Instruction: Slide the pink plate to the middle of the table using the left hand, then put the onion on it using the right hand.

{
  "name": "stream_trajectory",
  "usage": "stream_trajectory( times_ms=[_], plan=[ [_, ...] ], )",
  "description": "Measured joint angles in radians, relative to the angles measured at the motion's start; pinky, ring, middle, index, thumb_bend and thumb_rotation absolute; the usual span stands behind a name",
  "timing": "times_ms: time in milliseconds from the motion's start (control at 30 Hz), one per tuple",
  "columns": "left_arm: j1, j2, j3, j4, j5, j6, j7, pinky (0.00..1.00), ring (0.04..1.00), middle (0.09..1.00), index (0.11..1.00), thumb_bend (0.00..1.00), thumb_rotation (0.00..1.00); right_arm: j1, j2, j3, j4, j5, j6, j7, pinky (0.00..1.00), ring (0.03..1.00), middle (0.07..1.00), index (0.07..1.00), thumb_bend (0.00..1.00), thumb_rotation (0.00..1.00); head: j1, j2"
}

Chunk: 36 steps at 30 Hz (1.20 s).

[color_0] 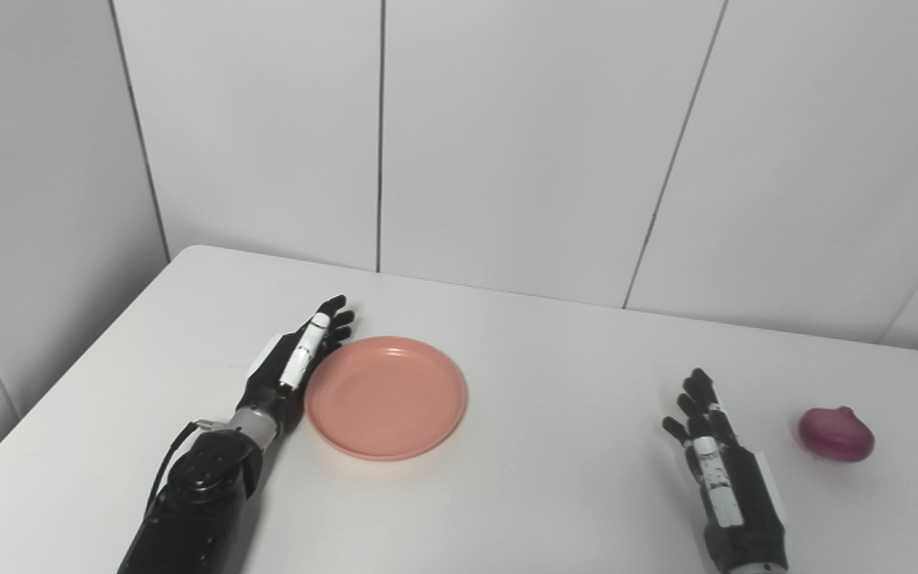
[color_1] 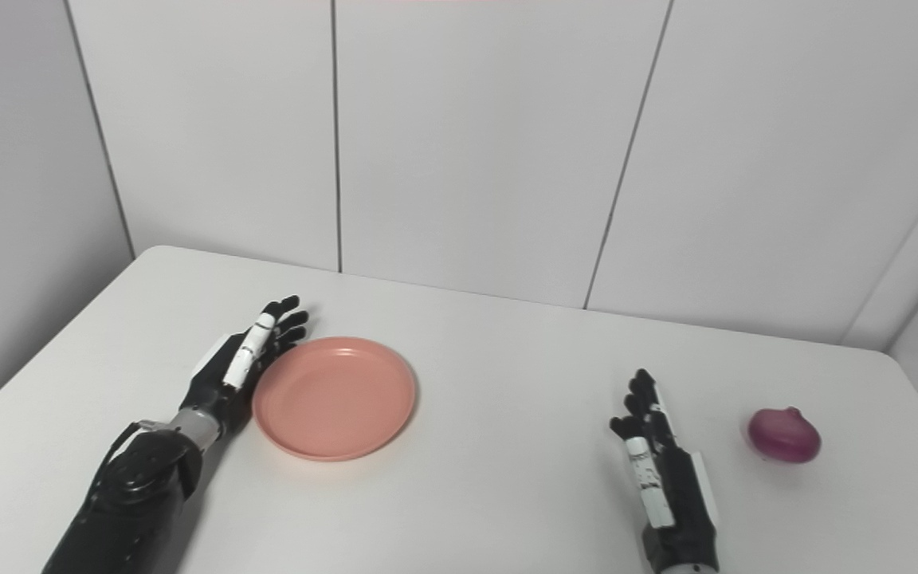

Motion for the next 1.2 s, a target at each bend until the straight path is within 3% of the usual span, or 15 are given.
stream_trajectory(
  times_ms=[300, 600, 867, 1200],
  plan=[
    [0.027, -0.031, -0.013, -0.038, 0.017, -0.005, 0.013, 0.99, 0.973, 0.973, 0.979, 0.53, 1.0, 0.016, 0.027, 0.018, -0.021, -0.034, 0.042, -0.032, 1.0, 0.98, 0.96, 0.953, 0.72, 0.79, -0.052, -0.011],
    [0.046, -0.053, -0.026, -0.057, 0.04, -0.019, 0.026, 0.97, 0.963, 0.969, 0.977, 0.53, 1.0, 0.012, 0.049, 0.023, -0.014, -0.11, 0.062, -0.093, 1.0, 0.959, 0.923, 0.909, 0.84, 0.85, -0.114, -0.037],
    [0.071, -0.087, -0.048, -0.073, 0.043, -0.04, 0.044, 0.99, 0.974, 0.975, 0.976, 0.54, 1.0, 0.011, 0.05, 0.023, -0.012, -0.117, 0.07, -0.096, 1.0, 0.959, 0.923, 0.909, 0.83, 0.82, -0.051, -0.034],
    [0.078, -0.097, -0.058, -0.078, 0.076, -0.051, 0.068, 0.99, 0.972, 0.973, 0.974, 0.55, 1.0, 0.011, 0.022, 0.015, -0.015, -0.01, 0.069, -0.041, 1.0, 0.988, 0.969, 0.959, 0.73, 0.77, 0.026, -0.025]
  ],
)
